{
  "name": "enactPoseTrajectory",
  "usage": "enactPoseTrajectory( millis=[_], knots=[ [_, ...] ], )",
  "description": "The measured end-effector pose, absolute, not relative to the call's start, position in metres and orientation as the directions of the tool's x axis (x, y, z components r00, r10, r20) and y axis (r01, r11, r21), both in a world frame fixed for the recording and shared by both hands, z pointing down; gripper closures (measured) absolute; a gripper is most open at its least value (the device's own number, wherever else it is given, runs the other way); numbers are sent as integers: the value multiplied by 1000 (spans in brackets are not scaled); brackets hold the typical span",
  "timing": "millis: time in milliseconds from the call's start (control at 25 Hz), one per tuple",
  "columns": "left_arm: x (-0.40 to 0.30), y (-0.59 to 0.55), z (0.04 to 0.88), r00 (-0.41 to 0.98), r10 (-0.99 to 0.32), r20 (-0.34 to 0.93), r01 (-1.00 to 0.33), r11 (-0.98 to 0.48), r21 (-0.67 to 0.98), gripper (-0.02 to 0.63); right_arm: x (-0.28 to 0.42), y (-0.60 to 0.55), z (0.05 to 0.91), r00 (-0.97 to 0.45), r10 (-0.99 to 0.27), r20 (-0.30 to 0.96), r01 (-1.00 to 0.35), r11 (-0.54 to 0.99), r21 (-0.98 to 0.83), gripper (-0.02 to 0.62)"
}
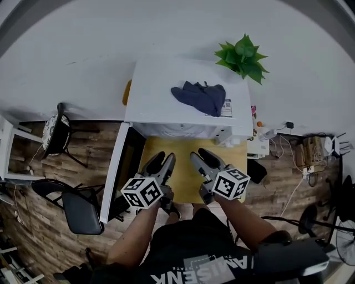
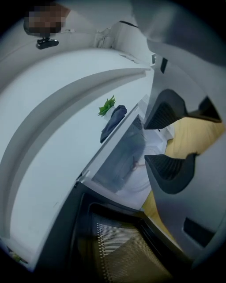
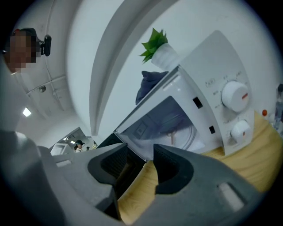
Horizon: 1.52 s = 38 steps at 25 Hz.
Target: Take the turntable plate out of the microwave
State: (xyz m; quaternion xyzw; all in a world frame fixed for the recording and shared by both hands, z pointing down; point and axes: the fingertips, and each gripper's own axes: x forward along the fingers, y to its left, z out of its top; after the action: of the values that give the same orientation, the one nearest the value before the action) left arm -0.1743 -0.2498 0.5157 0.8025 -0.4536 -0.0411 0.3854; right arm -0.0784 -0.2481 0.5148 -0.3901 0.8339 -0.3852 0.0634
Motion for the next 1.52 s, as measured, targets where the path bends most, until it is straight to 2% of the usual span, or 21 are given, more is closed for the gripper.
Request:
enactPoseTrajectory(
  millis=[320, 480, 640, 800, 1280, 1520],
  knots=[
    [-186, -271, 574, 535, -771, 345, -644, -108, 758, 443, -81, -263, 569, -688, -691, 222, -545, 290, -787, 426],
    [-190, -281, 605, 511, -768, 386, -644, -45, 763, 443, -82, -271, 592, -672, -694, 259, -564, 253, -786, 426],
    [-184, -288, 630, 546, -750, 373, -566, -2, 824, 443, -89, -277, 612, -670, -689, 276, -562, 228, -795, 426],
    [-182, -300, 641, 545, -751, 374, -553, 13, 833, 443, -95, -288, 629, -677, -676, 290, -544, 194, -816, 426],
    [-174, -329, 659, 564, -737, 374, -513, 42, 857, 443, -100, -319, 648, -629, -742, 232, -346, 0, -938, 426],
    [-171, -333, 664, 572, -725, 385, -502, 63, 863, 443, -102, -330, 656, -606, -755, 251, -283, -90, -955, 426]
  ],
)
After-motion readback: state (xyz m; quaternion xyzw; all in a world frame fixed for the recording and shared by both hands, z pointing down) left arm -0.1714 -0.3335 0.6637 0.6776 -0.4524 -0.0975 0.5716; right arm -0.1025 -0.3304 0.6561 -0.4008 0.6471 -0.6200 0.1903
